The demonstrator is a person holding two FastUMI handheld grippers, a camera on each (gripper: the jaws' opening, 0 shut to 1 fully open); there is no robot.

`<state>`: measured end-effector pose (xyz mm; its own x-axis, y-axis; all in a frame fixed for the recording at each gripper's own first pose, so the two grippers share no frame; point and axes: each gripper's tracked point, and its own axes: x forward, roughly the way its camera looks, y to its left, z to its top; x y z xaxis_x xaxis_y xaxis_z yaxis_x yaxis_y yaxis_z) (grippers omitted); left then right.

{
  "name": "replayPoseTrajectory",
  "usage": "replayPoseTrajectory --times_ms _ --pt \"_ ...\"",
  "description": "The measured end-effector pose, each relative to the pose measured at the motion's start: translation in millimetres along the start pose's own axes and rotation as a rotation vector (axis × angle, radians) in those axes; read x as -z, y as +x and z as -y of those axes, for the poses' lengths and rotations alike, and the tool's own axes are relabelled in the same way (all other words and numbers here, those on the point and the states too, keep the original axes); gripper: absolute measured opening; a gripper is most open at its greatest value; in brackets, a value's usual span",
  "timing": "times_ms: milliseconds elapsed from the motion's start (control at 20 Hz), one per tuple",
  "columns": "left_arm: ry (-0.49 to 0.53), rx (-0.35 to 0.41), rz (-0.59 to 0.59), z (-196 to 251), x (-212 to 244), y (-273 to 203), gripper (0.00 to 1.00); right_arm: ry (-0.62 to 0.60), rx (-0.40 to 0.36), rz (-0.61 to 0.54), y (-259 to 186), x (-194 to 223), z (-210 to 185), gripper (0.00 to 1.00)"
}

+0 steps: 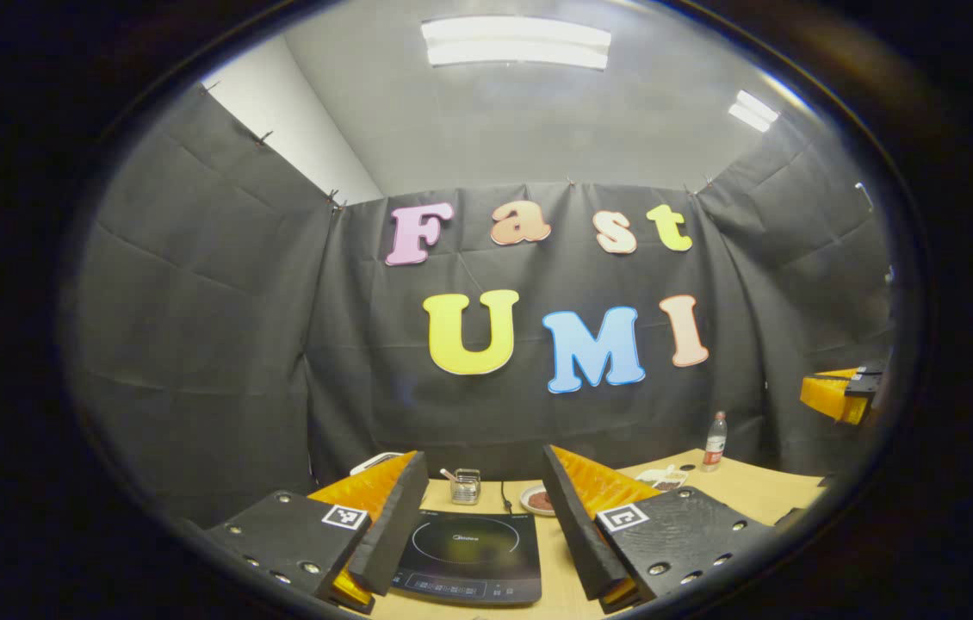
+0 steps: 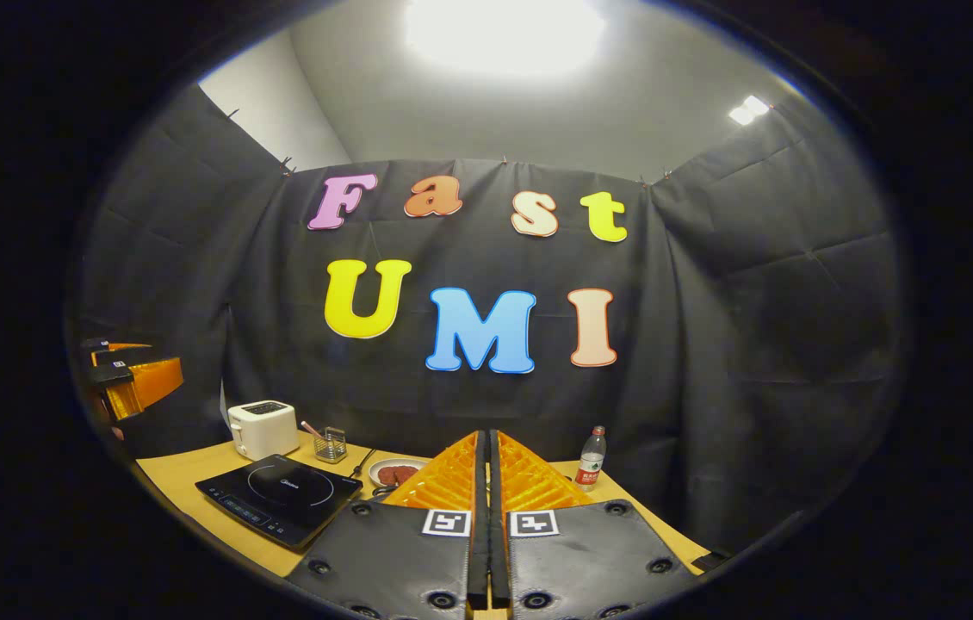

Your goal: First push the handle of the pot to place it horizontally, then grasp the pot with both hands and set it on the induction cooktop.

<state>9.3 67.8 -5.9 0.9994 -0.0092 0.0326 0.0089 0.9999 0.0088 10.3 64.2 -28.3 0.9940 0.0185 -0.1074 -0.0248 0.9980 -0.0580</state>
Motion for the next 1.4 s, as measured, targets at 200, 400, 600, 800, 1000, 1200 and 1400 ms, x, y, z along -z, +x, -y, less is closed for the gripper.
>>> replayPoseTrajectory --times_ms 200,400,600,800,1000,1200,1400 --pt "-0.015 0.011 0.002 -14 9 4 0.78 -0.036 -0.019 -0.055 2 20 -12 0.02" --pt "-0.020 -0.008 -0.006 -26 15 3 0.78 -0.050 -0.078 -0.147 5 48 -25 0.02" --pt "-0.004 -0.025 -0.021 -26 24 6 0.78 -0.041 -0.171 -0.276 7 90 -36 0.02" --pt "-0.004 -0.049 -0.052 -17 33 16 0.78 -0.078 -0.224 -0.397 16 129 -25 0.02" --pt "0.015 -0.066 -0.054 0 35 33 0.78 -0.087 -0.295 -0.471 29 158 -20 0.02" --pt "0.021 -0.091 -0.072 15 41 46 0.81 -0.090 -0.378 -0.558 40 190 -18 0.02" --pt "0.042 -0.113 -0.097 25 48 59 0.78 -0.100 -0.448 -0.648 46 221 -21 0.02"
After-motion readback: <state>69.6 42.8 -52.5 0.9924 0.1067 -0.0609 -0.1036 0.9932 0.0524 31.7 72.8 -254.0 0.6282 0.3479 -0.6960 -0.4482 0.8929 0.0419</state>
